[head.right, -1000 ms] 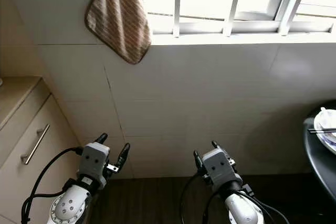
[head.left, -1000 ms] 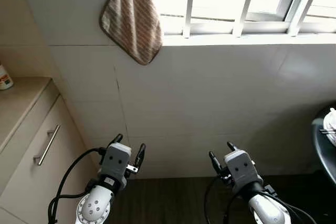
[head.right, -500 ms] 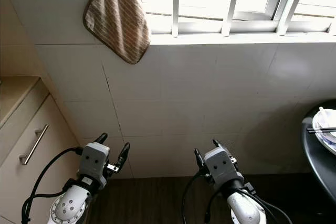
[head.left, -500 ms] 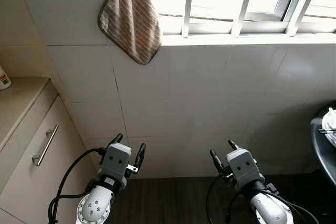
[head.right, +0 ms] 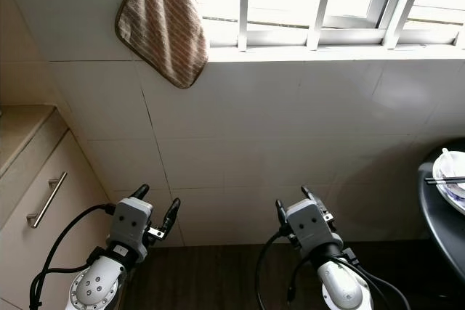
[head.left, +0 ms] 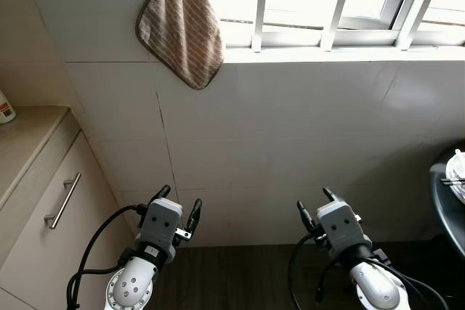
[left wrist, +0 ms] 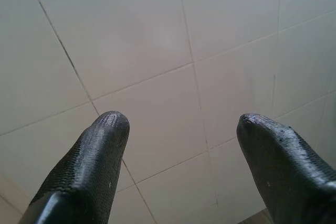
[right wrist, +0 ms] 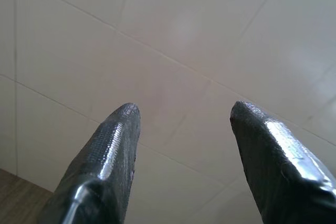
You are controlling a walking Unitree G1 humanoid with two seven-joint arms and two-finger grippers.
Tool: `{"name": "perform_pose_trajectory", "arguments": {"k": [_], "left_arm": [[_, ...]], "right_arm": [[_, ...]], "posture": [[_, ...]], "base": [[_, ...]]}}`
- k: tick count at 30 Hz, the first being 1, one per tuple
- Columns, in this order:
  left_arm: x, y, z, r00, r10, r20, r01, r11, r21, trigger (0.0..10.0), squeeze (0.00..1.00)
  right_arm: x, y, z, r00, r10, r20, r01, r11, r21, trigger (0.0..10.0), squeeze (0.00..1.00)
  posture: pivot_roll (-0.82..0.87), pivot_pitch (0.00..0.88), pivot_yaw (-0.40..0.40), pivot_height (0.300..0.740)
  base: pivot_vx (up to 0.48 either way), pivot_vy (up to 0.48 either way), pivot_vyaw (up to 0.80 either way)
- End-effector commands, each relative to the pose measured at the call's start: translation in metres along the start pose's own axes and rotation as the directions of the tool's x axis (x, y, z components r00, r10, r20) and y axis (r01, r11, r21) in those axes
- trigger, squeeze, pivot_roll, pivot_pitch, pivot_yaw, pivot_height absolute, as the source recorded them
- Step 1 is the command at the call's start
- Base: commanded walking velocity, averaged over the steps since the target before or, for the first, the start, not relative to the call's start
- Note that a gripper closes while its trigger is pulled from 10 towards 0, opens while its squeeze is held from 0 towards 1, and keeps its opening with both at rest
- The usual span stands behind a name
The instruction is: Kitchen organization
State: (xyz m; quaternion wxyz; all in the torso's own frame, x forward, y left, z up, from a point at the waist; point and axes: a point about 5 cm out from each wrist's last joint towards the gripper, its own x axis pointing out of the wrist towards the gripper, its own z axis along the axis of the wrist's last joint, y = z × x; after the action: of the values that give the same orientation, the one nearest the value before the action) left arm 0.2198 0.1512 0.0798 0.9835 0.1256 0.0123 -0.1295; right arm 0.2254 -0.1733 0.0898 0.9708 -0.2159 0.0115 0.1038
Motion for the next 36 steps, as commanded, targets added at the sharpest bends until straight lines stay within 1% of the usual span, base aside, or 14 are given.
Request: {"name": "perform_pose_trajectory", "arguments": {"k": [1, 3, 8, 10, 14, 23, 29, 31, 33, 36], "left_arm": [[-0.0002, -0.0013, 0.0027, 1.0, -0.015, 0.007, 0.014, 1.0, 0.013, 10.0, 0.0], [-0.0002, -0.0015, 0.0026, 1.0, -0.015, 0.006, 0.015, 1.0, 0.011, 10.0, 0.0], [-0.0002, -0.0016, 0.003, 1.0, -0.015, 0.009, 0.015, 1.0, 0.008, 10.0, 0.0], [-0.0003, -0.0013, 0.0041, 1.0, -0.006, 0.024, 0.006, 1.0, -0.011, 10.0, 0.0], [-0.0003, -0.0013, 0.0039, 1.0, -0.008, 0.017, 0.008, 1.0, -0.005, 10.0, 0.0], [-0.0002, -0.0009, 0.0028, 1.0, -0.006, 0.005, 0.006, 1.0, -0.023, 10.0, 0.0], [-0.0003, -0.0007, 0.0027, 1.0, -0.009, 0.003, 0.009, 1.0, -0.024, 10.0, 0.0], [-0.0003, -0.0007, 0.0025, 1.0, -0.011, 0.0, 0.011, 1.0, -0.022, 10.0, 0.0], [-0.0004, -0.0004, 0.0042, 1.0, -0.01, 0.017, 0.01, 1.0, -0.008, 10.0, 0.0], [-0.0005, -0.0004, 0.004, 1.0, -0.009, 0.015, 0.009, 1.0, -0.015, 10.0, 0.0]], "right_arm": [[0.0015, -0.0062, -0.0044, 0.998, -0.043, -0.039, 0.043, 0.999, -0.002, 10.0, 0.0], [0.0027, -0.0105, -0.0078, 0.995, -0.076, -0.068, 0.077, 0.997, 0.003, 10.0, 0.0], [0.0032, -0.0107, -0.0089, 0.994, -0.078, -0.082, 0.078, 0.997, 0.001, 10.0, 0.0], [0.0035, -0.0099, -0.0094, 0.994, -0.073, -0.085, 0.073, 0.997, -0.002, 10.0, 0.0], [0.004, -0.0096, -0.0093, 0.994, -0.07, -0.09, 0.07, 0.998, -0.003, 10.0, 0.0], [0.0048, -0.0085, -0.0094, 0.993, -0.061, -0.098, 0.061, 0.998, -0.004, 10.0, 0.0], [0.005, -0.008, -0.0096, 0.993, -0.061, -0.102, 0.062, 0.998, 0.003, 10.0, 0.0], [0.0051, -0.0077, -0.01, 0.993, -0.06, -0.105, 0.061, 0.998, 0.005, 10.0, 0.0], [0.0052, -0.0076, -0.0105, 0.992, -0.061, -0.109, 0.063, 0.998, 0.014, 10.0, 0.0], [0.0054, -0.0074, -0.0107, 0.992, -0.059, -0.113, 0.06, 0.998, 0.008, 10.0, 0.0]], "posture": [[0.01, 0.0, -0.028, 0.74], [0.01, 0.0, -0.029, 0.74], [0.01, 0.0, -0.031, 0.74], [0.01, 0.0, -0.031, 0.74], [0.01, 0.0, -0.032, 0.74], [0.01, 0.0, -0.033, 0.74], [0.01, 0.0, -0.032, 0.74], [0.01, 0.0, -0.031, 0.74], [0.01, 0.0, -0.032, 0.74], [0.01, 0.0, -0.032, 0.74]], "base": [[0.0, -0.48, 0.0], [0.0, -0.48, 0.0], [0.0, -0.48, 0.0], [0.0, 0.0, 0.0], [0.0, 0.0, 0.0], [0.0, 0.0, 0.0], [0.0, 0.351, 0.0], [0.0, 0.48, -0.43], [0.0, 0.356, -0.8], [0.0, 0.0, -0.8]]}}
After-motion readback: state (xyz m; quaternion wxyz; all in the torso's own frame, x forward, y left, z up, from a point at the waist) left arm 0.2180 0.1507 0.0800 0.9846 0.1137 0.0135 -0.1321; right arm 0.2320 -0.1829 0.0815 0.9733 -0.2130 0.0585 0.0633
